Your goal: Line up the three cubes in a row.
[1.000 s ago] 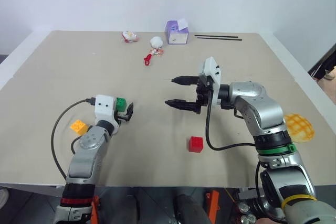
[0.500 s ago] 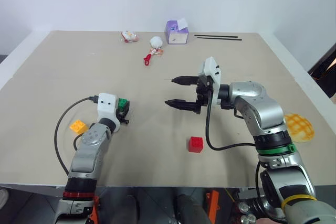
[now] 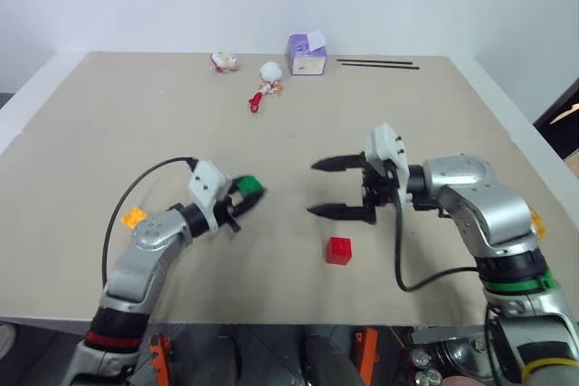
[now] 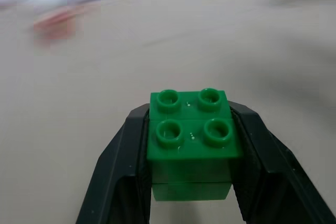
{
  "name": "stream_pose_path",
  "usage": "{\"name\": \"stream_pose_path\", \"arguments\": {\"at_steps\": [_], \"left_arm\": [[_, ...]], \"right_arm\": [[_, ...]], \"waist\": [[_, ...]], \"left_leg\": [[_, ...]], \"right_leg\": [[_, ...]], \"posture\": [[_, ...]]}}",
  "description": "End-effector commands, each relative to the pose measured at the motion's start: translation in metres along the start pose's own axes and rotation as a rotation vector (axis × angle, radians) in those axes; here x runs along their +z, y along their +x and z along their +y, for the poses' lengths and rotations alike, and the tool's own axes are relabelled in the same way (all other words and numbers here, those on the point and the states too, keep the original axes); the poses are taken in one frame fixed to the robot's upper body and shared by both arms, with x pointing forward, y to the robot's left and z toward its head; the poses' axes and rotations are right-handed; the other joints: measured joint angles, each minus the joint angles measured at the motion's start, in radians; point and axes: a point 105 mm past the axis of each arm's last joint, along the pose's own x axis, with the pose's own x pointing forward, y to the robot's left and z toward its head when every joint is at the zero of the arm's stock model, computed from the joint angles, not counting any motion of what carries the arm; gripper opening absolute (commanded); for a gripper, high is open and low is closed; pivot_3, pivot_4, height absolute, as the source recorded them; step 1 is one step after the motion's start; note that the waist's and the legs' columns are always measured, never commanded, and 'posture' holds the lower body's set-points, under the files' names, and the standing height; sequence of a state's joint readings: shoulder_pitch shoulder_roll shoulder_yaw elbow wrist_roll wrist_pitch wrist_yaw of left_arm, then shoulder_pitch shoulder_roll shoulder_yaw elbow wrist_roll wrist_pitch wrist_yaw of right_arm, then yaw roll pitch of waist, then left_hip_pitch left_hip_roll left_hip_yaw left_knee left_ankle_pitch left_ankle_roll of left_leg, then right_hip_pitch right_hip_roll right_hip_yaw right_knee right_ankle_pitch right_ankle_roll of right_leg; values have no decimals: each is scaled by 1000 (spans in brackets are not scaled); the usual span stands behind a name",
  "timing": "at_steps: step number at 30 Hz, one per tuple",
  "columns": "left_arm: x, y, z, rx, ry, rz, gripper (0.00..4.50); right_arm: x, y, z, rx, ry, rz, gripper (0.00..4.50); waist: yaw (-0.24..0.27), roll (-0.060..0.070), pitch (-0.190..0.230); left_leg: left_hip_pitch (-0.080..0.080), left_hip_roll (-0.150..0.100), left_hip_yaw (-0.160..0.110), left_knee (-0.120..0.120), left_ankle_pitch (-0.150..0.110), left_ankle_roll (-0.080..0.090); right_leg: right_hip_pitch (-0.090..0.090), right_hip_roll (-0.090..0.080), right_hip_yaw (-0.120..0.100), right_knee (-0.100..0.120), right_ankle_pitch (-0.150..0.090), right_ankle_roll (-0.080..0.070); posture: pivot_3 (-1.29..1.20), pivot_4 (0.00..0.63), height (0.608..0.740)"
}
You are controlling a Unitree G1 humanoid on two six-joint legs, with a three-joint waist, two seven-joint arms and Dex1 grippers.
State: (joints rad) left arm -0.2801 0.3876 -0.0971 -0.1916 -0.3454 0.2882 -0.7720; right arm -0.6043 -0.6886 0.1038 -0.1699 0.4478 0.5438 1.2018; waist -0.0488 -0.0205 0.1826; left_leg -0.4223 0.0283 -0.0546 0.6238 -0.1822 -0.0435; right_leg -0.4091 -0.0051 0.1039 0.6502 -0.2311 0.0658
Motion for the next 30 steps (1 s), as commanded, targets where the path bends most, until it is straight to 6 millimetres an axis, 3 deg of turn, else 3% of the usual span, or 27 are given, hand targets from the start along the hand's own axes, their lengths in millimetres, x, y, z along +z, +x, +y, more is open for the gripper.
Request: {"name": "stream_pose_path", "arguments": {"at_steps": [1,9,19,30], "left_arm": [[3,-9,-37,-315,89,32,1365],[-7,-8,-42,-485,132,93,1365],[-24,10,-46,-503,117,104,1365],[-40,8,-51,-511,85,136,1365]], "right_arm": [[8,-10,19,36,-61,25,4500],[-1,-21,38,6,-35,93,4500],[-5,-27,44,-27,-9,117,4500],[-5,-28,43,-27,-8,123,4500]], "waist": [[0,0,0],[1,0,0],[1,-1,0],[2,-1,0]], "left_leg": [[0,1,-1,0,0,0],[0,1,-1,2,0,0],[-1,1,-1,2,0,0],[0,1,-1,2,0,0]], "right_leg": [[0,2,-1,0,0,-1],[0,1,-1,1,-3,-6],[0,1,-1,1,-3,-5],[0,1,-1,1,-3,-5]], "posture": [[0,150,740],[0,150,740],[0,150,740],[0,150,740]]}}
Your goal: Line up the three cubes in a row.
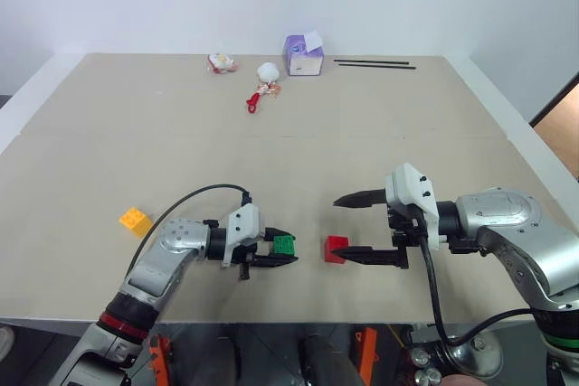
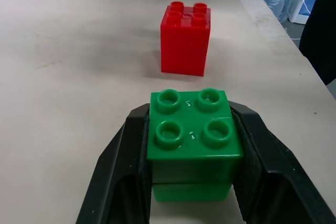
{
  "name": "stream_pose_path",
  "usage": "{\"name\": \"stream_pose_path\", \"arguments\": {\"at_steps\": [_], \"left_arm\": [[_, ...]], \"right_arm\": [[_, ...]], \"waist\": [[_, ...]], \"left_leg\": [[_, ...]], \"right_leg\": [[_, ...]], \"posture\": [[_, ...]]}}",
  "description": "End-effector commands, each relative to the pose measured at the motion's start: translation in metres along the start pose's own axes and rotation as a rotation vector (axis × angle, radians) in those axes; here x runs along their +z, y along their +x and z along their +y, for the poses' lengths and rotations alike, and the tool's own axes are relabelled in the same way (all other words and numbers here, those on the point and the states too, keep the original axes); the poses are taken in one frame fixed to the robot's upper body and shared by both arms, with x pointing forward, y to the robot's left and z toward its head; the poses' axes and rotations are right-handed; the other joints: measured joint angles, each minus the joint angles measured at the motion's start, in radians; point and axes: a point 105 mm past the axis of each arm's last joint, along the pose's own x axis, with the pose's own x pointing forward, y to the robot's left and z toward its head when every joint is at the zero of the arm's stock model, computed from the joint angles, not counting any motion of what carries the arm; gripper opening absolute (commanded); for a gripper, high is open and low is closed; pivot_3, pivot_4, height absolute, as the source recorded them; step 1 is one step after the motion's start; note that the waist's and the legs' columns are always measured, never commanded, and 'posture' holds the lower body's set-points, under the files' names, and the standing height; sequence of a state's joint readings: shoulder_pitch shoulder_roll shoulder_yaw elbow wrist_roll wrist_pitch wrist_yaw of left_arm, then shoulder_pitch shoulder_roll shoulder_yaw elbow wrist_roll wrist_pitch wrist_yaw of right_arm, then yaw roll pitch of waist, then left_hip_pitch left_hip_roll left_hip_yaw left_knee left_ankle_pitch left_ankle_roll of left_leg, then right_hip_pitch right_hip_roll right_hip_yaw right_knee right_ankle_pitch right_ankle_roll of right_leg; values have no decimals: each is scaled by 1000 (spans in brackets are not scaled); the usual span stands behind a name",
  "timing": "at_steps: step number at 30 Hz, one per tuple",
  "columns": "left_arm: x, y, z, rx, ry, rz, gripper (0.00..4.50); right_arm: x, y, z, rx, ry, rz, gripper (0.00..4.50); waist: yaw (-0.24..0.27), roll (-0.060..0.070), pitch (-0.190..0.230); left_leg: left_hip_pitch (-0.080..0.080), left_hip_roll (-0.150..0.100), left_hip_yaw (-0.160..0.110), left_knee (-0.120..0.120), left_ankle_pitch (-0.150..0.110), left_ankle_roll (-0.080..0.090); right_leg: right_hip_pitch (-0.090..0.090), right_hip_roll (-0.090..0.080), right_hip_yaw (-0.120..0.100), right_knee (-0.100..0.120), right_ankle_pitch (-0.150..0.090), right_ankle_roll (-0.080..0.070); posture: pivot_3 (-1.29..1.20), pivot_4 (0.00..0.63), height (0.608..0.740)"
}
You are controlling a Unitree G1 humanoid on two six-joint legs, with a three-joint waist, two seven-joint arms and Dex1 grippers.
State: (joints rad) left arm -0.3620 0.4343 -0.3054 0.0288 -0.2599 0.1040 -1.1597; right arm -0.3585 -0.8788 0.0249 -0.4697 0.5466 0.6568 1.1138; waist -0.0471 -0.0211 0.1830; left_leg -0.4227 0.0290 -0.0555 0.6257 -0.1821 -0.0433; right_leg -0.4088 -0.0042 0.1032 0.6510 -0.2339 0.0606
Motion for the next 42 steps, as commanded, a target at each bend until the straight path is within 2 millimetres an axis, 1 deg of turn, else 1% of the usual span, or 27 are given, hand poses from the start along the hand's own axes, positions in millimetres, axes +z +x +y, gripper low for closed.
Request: {"name": "stream_pose_path", "arguments": {"at_steps": [1,3,5,6,7,11,12,16,21,25,28,30,32,35,38,40,42], "left_arm": [[0,0,-1,-5,9,-1,1365],[-1,0,-2,-12,4,0,1365],[-1,0,-2,-16,3,1,2414],[-1,0,-3,-20,-1,5,2682],[-2,0,-3,-23,-2,8,3140],[-2,-1,-3,-34,-4,12,4417],[-1,-1,-3,-35,-4,12,4486],[2,-2,-2,-36,8,0,4486],[29,-9,4,13,12,-106,4486],[60,-25,20,160,-25,-222,4486],[88,-44,33,331,-52,-326,4486],[100,-56,39,443,-52,-367,4486],[107,-69,43,561,-59,-394,4486],[105,-92,42,695,-64,-358,4486],[88,-128,37,822,-75,-277,4486],[76,-151,32,880,-83,-214,4486],[65,-166,26,908,-99,-167,4486]], "right_arm": [[11,-5,0,-7,-50,-17,4500],[11,-5,-1,-5,-50,-17,4500],[11,-5,-1,-4,-50,-16,4500],[11,-5,-1,-4,-49,-16,4500],[11,-5,-1,-3,-49,-16,4500],[10,-5,-1,-3,-46,-14,4500],[10,-5,-1,-3,-46,-15,4500],[10,-4,-2,-4,-45,-17,4500],[14,-7,-2,-5,-42,-37,4500],[35,-9,-8,-35,-27,-157,4500],[50,-11,-9,-33,-2,-241,4500],[53,-10,-10,-27,8,-265,4500],[53,-5,-11,-19,7,-266,4500],[52,5,-15,-4,-3,-264,4500],[53,14,-18,21,-15,-266,4500],[51,20,-20,42,-27,-260,4500],[50,26,-21,64,-38,-255,4500]], "waist": [[0,0,0],[0,0,0],[0,0,0],[0,0,0],[0,0,0],[0,0,0],[0,0,0],[0,0,0],[0,0,0],[-1,0,0],[-1,-1,0],[-1,-1,0],[0,-1,0],[-4,-1,0],[-3,-1,0],[-4,-1,1],[-2,-1,1]], "left_leg": [[0,0,0,0,0,0],[0,0,0,0,0,0],[0,0,0,0,0,0],[0,0,0,0,0,0],[0,0,0,0,0,0],[0,0,0,0,0,0],[0,0,0,0,0,0],[0,0,0,0,0,0],[0,0,0,0,0,0],[0,0,0,0,0,0],[0,1,0,0,0,0],[0,1,-1,0,0,0],[0,1,-1,0,0,0],[0,1,-1,0,0,0],[1,2,-1,-1,0,0],[2,2,-1,-1,0,0],[2,2,-1,-1,0,0]], "right_leg": [[0,0,0,0,0,0],[0,0,0,0,0,0],[0,0,0,0,0,0],[0,0,0,0,0,0],[0,0,0,0,0,0],[0,0,0,0,0,0],[0,0,0,0,0,0],[0,0,0,0,0,0],[0,0,0,0,0,0],[0,0,0,0,0,0],[0,1,0,0,1,2],[1,1,-1,0,3,4],[1,0,-1,0,3,5],[1,1,0,0,3,5],[0,2,0,1,3,4],[0,2,-1,1,1,0],[0,2,-1,1,0,-2]], "posture": [[0,150,740],[0,150,740],[0,150,740],[0,150,740],[0,150,740],[0,150,740],[0,150,740],[0,150,740],[0,150,740],[0,150,740],[0,150,740],[0,150,740],[0,150,740],[0,150,740],[0,150,740],[0,150,740],[0,150,740]]}}
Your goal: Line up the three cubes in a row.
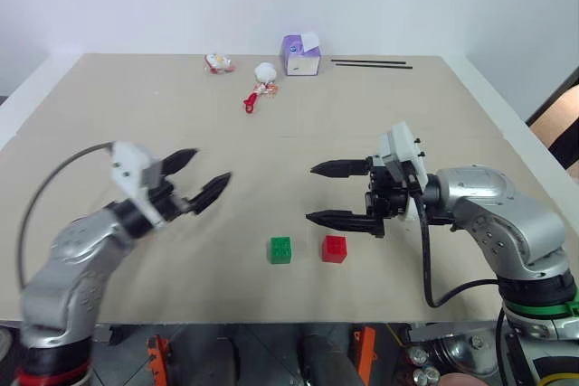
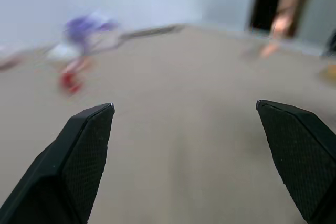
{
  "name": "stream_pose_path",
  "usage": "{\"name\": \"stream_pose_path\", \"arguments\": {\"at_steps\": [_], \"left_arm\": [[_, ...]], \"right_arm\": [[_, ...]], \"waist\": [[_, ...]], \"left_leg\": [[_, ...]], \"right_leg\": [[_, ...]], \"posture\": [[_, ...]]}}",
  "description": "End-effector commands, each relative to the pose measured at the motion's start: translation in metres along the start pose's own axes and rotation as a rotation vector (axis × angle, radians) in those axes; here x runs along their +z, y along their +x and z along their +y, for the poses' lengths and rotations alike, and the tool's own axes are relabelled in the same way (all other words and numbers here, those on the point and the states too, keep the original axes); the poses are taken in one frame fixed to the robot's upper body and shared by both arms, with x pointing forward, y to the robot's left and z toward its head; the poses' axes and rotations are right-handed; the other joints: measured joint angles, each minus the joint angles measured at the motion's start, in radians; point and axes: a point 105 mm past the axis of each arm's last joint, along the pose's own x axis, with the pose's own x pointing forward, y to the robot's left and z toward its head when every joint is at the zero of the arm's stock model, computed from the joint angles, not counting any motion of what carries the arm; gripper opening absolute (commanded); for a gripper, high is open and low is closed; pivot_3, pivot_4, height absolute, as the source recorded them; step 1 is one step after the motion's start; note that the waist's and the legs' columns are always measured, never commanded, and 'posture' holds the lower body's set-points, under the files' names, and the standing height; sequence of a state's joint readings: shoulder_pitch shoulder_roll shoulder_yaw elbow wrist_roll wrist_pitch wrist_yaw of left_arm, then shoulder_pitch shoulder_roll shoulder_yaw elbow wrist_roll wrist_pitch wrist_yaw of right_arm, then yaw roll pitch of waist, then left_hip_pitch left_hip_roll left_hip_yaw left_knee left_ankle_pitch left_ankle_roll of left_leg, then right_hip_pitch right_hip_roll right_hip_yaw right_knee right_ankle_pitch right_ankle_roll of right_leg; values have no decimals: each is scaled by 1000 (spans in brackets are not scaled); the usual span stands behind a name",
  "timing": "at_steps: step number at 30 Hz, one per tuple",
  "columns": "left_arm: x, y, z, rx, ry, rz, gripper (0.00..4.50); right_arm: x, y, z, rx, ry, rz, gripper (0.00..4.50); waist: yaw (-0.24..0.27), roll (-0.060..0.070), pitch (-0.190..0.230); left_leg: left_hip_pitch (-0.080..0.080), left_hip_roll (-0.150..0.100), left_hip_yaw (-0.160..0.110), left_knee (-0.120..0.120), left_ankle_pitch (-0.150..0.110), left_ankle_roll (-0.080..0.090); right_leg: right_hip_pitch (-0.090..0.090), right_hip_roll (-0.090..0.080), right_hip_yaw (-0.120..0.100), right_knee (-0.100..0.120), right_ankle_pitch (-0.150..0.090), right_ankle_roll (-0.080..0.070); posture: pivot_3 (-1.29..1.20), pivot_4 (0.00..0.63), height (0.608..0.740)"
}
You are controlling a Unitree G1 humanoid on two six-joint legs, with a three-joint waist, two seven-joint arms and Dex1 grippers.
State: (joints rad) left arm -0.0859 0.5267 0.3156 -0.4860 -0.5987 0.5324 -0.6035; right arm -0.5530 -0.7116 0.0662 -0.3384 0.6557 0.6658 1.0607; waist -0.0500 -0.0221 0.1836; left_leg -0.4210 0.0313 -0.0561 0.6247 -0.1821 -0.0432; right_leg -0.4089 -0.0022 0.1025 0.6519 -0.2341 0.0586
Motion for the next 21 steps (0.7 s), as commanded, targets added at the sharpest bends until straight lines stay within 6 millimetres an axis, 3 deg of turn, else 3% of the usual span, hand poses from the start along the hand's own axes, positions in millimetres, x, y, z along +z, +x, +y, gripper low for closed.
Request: {"name": "stream_pose_path", "arguments": {"at_steps": [1,5,13,17,21], "left_arm": [[5,-23,14,35,55,14,4486],[-9,-46,40,67,87,100,4486],[-26,-62,72,39,63,209,4486],[-34,-61,75,8,35,241,4486],[-56,-64,74,-19,35,312,4486]], "right_arm": [[5,10,-1,47,-62,-11,4500],[3,27,-3,96,-93,-10,4500],[3,38,-1,125,-120,-17,4500],[3,36,0,113,-123,-16,4500],[3,33,0,92,-120,-13,4500]], "waist": [[1,-1,0],[4,-1,0],[3,-2,0],[2,-2,0],[2,-2,0]], "left_leg": [[0,0,0,0,0,0],[0,-1,1,1,0,0],[-2,0,1,-3,0,0],[-2,1,1,-5,0,0],[-2,1,1,-5,0,0]], "right_leg": [[0,0,0,0,0,0],[0,-2,-1,0,0,0],[-3,-2,-2,0,-1,-2],[-4,-2,-4,0,-2,-3],[-4,-2,-4,0,-2,-3]], "posture": [[0,150,740],[0,150,740],[0,150,740],[0,150,740],[0,150,740]]}}
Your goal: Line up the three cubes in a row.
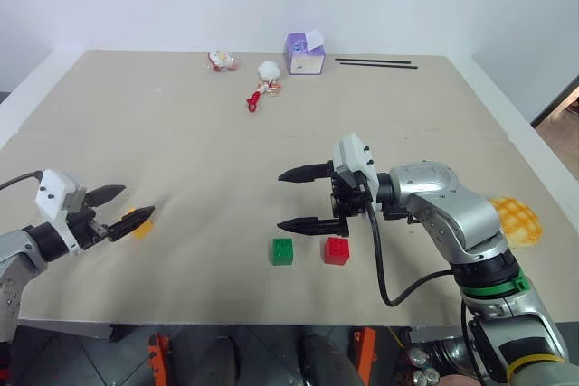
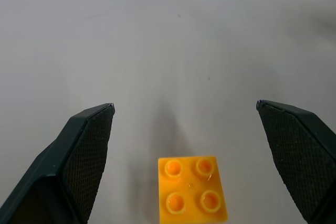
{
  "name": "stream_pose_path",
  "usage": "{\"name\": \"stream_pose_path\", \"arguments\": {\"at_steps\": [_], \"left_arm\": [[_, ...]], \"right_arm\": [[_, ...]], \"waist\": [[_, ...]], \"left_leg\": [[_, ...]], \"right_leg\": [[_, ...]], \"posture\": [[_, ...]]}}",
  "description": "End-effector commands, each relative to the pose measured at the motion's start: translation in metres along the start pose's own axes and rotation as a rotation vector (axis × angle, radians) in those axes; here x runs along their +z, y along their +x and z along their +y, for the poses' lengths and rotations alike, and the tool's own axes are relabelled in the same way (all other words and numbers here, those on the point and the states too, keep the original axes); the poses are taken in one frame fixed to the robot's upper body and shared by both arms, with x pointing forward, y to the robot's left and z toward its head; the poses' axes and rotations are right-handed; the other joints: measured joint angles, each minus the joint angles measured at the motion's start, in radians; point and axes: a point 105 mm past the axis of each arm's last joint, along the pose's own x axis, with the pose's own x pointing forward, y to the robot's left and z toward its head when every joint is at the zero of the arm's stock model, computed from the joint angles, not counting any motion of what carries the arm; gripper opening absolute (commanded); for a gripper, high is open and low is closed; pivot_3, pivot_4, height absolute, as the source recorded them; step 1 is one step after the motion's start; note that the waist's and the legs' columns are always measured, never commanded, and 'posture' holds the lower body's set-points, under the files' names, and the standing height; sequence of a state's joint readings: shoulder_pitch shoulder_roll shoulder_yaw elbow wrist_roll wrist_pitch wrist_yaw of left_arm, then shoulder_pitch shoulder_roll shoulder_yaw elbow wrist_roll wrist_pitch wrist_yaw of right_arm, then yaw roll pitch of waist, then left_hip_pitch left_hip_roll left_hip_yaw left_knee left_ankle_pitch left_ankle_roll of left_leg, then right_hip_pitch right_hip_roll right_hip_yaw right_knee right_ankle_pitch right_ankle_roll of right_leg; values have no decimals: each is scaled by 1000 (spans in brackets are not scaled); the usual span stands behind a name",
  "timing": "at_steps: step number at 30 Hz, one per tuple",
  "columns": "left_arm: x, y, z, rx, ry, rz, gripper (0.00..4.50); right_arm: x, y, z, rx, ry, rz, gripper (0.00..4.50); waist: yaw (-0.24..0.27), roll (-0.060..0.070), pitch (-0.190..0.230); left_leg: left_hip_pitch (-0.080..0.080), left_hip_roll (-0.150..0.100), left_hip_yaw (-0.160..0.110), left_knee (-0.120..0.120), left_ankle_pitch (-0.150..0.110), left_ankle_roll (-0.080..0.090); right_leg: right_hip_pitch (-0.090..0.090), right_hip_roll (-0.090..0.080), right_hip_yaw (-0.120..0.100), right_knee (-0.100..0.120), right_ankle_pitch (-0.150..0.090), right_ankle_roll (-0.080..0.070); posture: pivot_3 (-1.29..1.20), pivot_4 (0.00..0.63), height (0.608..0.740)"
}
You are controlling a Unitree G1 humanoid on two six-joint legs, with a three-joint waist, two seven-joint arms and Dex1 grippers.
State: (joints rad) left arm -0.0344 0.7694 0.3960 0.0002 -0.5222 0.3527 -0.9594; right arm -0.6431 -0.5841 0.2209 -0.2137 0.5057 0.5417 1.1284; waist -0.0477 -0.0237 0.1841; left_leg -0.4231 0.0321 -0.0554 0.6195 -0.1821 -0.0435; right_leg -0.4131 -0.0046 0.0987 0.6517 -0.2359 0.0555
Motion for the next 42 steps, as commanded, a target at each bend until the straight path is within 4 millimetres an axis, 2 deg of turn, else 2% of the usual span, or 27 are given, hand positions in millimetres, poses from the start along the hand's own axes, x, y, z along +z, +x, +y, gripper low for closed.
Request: {"name": "stream_pose_path", "arguments": {"at_steps": [1,9,22,26,32,38,42], "left_arm": [[-8,-2,1,-19,41,41,4486],[-20,4,0,-36,45,79,4486],[-26,10,0,-31,38,84,4486],[-29,10,0,-23,38,88,3361],[-31,11,3,-13,41,89,1359],[-16,23,-5,-56,104,57,1388],[9,44,-33,-210,165,0,1388]], "right_arm": [[13,-6,1,-24,-51,-18,4500],[15,-8,3,-34,-45,-26,4500],[17,-8,10,6,-43,-26,4500],[17,-9,9,6,-43,-22,4500],[15,-10,7,-2,-49,-8,4500],[17,-17,10,-8,-44,-16,4500],[20,-31,17,-15,-40,-11,4500]], "waist": [[0,0,0],[0,0,0],[0,0,0],[0,0,0],[0,0,0],[1,0,0],[4,0,0]], "left_leg": [[0,0,0,0,0,0],[0,1,0,0,0,0],[0,1,0,0,0,0],[0,1,0,0,0,0],[0,1,0,0,0,0],[0,0,0,0,0,0],[-1,0,0,1,0,0]], "right_leg": [[0,0,0,0,0,0],[0,0,0,0,0,-1],[0,0,-1,0,0,-1],[0,0,-1,1,0,-1],[0,0,-1,1,0,-1],[0,0,0,1,0,-1],[0,0,0,1,1,1]], "posture": [[0,150,740],[0,150,740],[0,150,740],[0,150,740],[0,150,740],[0,150,740],[0,150,740]]}}
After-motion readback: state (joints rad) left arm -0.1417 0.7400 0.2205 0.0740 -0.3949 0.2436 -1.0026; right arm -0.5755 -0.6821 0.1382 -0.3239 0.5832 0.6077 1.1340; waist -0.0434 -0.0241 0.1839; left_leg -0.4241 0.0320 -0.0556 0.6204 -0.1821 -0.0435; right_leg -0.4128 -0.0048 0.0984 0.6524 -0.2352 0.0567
